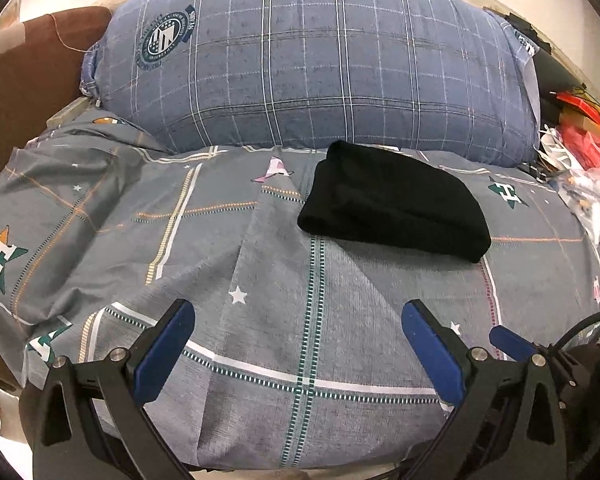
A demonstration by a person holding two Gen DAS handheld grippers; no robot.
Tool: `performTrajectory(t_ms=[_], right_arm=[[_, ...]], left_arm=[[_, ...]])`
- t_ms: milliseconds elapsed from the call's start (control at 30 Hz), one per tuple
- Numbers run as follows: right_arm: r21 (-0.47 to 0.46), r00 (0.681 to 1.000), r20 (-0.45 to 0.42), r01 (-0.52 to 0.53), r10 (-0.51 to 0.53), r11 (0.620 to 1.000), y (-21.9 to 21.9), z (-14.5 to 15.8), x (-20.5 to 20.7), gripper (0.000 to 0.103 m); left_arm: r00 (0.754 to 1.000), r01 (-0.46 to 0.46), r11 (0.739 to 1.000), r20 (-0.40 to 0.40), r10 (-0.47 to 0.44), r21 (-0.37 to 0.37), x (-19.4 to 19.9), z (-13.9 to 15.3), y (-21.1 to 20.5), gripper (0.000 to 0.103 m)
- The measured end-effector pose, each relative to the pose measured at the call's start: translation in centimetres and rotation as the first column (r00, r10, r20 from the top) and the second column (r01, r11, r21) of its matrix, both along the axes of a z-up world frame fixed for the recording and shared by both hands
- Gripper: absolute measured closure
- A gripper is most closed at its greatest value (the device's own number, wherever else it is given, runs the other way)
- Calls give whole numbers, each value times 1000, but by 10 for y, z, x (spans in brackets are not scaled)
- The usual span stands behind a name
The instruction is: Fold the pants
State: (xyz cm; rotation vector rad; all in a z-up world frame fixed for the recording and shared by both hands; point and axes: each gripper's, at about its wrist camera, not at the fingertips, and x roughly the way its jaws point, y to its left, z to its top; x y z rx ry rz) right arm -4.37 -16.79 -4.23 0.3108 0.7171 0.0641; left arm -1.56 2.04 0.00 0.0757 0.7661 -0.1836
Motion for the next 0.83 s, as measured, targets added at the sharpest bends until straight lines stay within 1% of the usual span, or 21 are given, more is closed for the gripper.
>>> performTrajectory(t_ms=[567,700,833], right_arm=[[-5,1000,-16,1,-2,1000,2,-6,3,18],[-5,1000,-16,-4,4,1000,3,-8,5,18],[-3,1000,-17,-14,14,1000,4,-12,9,17]], left_arm=[[997,5,1000,-80,-6,-20,13,-20,3,0],[996,6,1000,-93,-7,-10,18,-26,2,0],[991,-2,1000,-131,-1,-20,26,-35,3,0]])
